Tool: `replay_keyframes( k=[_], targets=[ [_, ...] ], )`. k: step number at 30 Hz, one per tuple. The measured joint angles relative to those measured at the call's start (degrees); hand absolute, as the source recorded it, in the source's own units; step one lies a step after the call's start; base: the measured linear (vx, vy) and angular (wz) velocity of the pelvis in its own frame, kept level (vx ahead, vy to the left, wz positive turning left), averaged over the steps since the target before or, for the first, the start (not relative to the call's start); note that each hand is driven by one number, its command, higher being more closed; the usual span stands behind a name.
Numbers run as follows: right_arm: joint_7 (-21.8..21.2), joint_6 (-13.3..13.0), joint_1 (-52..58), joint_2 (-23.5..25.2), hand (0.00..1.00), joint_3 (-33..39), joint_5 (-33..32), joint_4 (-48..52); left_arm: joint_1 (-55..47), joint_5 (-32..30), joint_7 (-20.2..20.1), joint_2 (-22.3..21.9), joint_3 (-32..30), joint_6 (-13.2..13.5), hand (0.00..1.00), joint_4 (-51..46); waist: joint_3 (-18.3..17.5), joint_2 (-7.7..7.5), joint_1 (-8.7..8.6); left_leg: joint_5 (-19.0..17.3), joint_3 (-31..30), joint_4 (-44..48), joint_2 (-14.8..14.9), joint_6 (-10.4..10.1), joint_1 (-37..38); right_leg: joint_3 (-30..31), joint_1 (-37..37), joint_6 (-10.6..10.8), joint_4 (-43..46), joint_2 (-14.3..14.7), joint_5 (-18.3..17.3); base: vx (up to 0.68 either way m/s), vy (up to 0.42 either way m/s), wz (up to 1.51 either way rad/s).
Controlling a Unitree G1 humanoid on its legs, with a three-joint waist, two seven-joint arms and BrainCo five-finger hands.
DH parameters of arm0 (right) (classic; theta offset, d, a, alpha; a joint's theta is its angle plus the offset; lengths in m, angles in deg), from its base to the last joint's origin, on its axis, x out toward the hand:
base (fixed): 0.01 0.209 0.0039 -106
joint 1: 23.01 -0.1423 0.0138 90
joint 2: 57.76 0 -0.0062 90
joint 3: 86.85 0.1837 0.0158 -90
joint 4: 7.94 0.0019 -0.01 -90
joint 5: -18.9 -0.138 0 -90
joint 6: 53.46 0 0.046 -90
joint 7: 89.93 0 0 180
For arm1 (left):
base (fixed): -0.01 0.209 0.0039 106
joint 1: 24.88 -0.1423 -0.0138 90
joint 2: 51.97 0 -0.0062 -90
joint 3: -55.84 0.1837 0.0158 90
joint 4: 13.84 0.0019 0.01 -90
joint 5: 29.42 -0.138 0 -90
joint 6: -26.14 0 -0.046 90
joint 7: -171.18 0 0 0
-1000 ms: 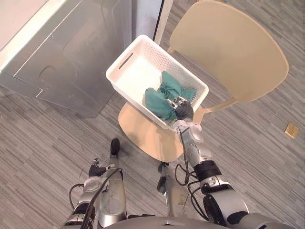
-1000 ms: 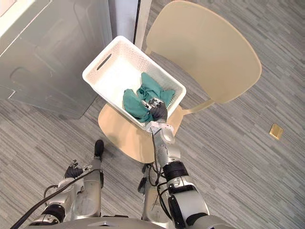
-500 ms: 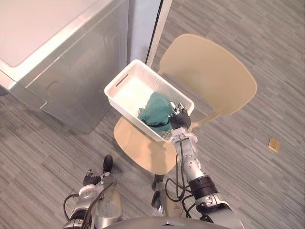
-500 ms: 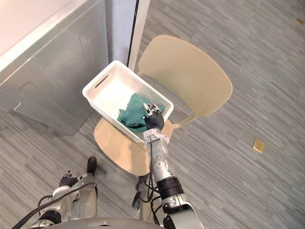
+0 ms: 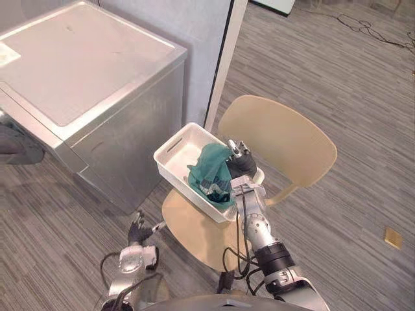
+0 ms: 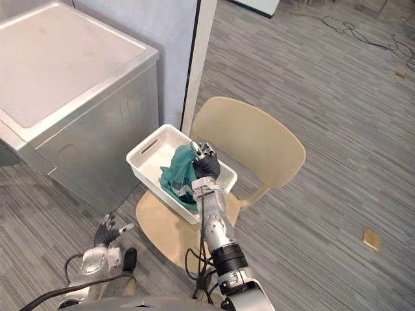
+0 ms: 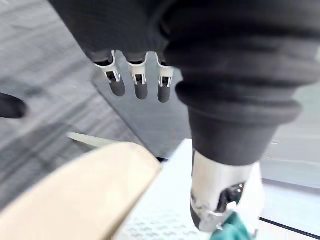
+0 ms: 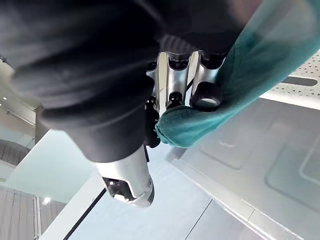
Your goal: Pick up the laundry basket with both hands and put the clothes into the washing machine.
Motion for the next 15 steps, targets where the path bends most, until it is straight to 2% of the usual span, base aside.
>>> replay_keyframes(
  k=[2, 5, 11, 15],
  targets=[
    [0.30, 0.00, 0.05, 0.12, 1.00, -0.04, 0.03, 2.47, -0.28, -0.06, 0.28, -0.51, -0.28, 1.28, 0.00, -9.03, -0.67, 0.80, -0.10, -0.04, 0.15, -0.07, 0.02, -0.01, 1.29, -0.42, 0.94, -0.12, 0.76, -0.15, -0.60, 0.00, 0.003, 0.02],
    [0.32, -0.09, 0.30, 0.20, 1.00, -0.11, 0.03, 5.12, -0.39, -0.24, 1.70, -0.54, -1.29, 2.46, 0.00, -17.45, -1.84, 1.44, -0.28, -0.27, 0.46, -0.33, 0.10, 0.03, 2.42, -0.53, 1.67, -0.03, 1.69, -0.31, -1.60, -0.01, 0.000, 0.01],
    [0.29, 0.05, 0.77, 0.67, 1.00, -1.67, 0.04, 5.80, -1.01, -4.32, 4.22, -0.11, -5.45, 3.65, 0.00, -26.47, -4.33, 2.57, -0.56, -1.29, 1.60, -0.34, 0.17, 0.00, 3.58, 0.15, 2.09, -0.28, 1.88, -0.42, -2.28, -0.02, 0.007, -0.07],
    [0.17, 0.47, 0.77, 0.66, 1.00, -2.64, -0.01, 5.66, -0.89, -5.72, 4.17, 1.52, -6.08, 3.93, 0.00, -27.54, -5.41, 2.86, -1.00, -1.30, 1.89, -0.34, 0.18, -0.01, 3.63, 0.75, 2.02, -0.52, 1.50, -0.28, -2.10, 0.01, 0.003, -0.05]
  ],
)
